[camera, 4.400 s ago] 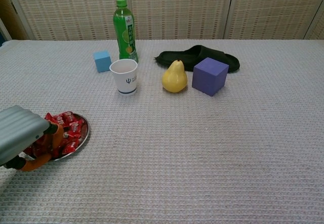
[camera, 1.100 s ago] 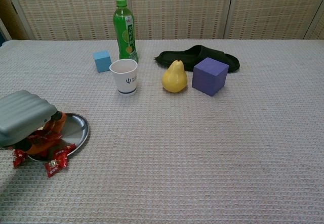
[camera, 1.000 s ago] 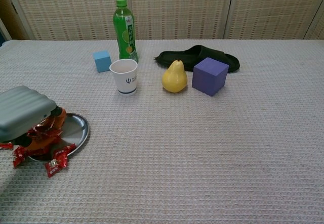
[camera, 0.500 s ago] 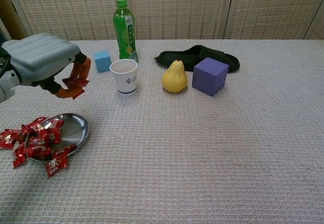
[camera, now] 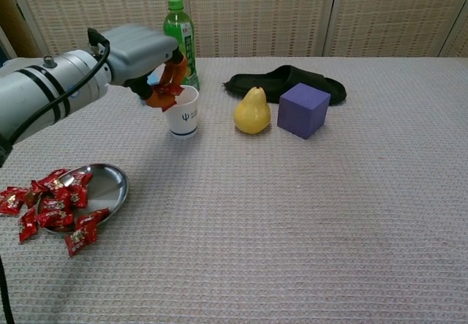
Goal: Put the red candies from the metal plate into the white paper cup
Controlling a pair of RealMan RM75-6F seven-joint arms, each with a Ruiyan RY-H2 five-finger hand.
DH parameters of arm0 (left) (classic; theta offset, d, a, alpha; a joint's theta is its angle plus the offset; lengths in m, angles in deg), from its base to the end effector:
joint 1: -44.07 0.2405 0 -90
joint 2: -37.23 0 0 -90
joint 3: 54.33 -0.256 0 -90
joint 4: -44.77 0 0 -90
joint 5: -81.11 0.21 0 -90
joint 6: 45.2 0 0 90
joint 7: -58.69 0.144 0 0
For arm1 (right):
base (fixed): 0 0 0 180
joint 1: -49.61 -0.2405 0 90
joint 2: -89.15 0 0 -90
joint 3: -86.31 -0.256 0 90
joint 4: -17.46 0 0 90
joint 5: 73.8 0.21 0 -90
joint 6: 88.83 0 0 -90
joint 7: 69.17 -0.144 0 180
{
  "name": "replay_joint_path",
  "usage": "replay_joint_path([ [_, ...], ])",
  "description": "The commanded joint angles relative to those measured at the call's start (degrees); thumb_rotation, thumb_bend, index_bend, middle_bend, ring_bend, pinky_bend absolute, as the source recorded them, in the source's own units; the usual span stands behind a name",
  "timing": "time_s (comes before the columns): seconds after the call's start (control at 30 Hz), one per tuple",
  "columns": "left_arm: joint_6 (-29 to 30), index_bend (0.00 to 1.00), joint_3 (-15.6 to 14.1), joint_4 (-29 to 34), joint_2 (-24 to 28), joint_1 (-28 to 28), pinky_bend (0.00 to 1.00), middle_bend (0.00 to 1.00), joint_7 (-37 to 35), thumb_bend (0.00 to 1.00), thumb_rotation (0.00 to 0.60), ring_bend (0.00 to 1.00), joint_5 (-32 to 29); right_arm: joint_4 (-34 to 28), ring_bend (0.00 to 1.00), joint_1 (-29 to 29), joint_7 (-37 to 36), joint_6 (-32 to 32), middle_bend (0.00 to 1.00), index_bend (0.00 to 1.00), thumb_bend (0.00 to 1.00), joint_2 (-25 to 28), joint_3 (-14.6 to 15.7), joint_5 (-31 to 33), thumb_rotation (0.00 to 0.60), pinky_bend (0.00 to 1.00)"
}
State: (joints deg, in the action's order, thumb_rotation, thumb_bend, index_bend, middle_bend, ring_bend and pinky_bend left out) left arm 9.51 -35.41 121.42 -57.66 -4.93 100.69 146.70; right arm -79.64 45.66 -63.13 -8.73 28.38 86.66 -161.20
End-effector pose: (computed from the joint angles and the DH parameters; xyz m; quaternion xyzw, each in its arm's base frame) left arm -0.0865 0.3892 -0.0148 -0.7708 -0.1837 -0.3520 0.4983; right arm -0.3078 -0.1619 0.1497 0.6425 -0.4012 0.3224 0.5676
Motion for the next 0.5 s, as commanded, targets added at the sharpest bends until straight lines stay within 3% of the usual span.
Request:
replay_joint_path([
  [0.03,-4.3,0.71,1.6,-8.5,-3.1,-5.1,1.0,0.77,-4.7,0.52,0.6,0.81,-0.2,0.0,0.0,0.1,0.2,0.0,0.0,0.0,0.05,-0.1,-0.5,1.0,0.6,0.0],
  [0.2,-7.4,0.71,1.7,-17.2,-5.7,-8.6,1.0,0.77,-10.5,0.52,0.6,0.81,0.5,-0.1,0.0,-0.2,0.8,-0.8,0.0,0.0,0.05,-0.3,-1.1,2.8,0.6,0.0],
  [0.5,-9.3,0.7,0.0,-26.5,-8.1,-10.8,1.0,0.75,-15.2,0.51,0.6,0.81,1.8,-0.2,0.0,-0.4,0.7,-1.1,0.0,0.0,0.05,-0.2,-1.2,3.4,0.6,0.0],
])
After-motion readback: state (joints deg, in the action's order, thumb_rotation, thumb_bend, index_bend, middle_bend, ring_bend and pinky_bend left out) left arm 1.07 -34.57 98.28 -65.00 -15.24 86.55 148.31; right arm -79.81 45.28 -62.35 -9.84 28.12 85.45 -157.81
